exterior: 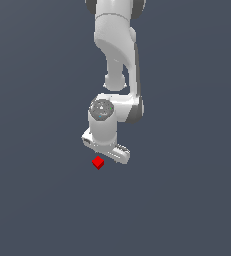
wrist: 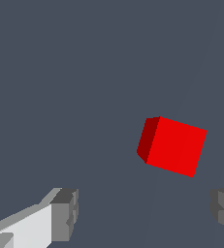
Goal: Pick up the red cube and move it to a goal position.
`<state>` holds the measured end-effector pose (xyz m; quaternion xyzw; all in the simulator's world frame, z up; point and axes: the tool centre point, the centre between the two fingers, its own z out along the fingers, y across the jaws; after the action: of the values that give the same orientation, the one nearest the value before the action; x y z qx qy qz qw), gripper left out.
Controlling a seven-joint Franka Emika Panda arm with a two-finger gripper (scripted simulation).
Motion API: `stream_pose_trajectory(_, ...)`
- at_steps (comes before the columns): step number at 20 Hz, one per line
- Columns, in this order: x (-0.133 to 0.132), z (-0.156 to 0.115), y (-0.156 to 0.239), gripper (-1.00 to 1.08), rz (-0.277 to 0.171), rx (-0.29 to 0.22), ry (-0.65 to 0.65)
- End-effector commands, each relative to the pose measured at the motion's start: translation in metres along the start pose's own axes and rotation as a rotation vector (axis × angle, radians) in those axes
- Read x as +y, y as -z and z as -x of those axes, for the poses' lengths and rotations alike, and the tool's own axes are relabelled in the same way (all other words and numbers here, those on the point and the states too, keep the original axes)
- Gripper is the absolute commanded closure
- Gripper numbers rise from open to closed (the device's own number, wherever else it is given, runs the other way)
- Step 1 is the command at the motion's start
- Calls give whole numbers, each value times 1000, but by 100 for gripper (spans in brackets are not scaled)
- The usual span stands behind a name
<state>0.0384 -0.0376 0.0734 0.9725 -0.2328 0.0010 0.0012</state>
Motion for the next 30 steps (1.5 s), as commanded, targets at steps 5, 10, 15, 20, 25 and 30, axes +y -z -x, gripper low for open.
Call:
stream_pose_trajectory(5, 20, -19, -34, -92, 0, -1, -183)
stream_pose_trajectory(10, 30, -26, -49, -92, -1, -2, -262)
stream_pose_trajectory(15, 33, -28, -54, -92, -1, -2, -289)
stream_pose_trajectory(20, 33, -28, -54, 108, -1, -2, -289)
stream_pose_trajectory(25, 33, -28, -54, 108, -1, -2, -289)
stream_pose_trajectory(30, 31, -25, -51, 108, -1, -3, -289)
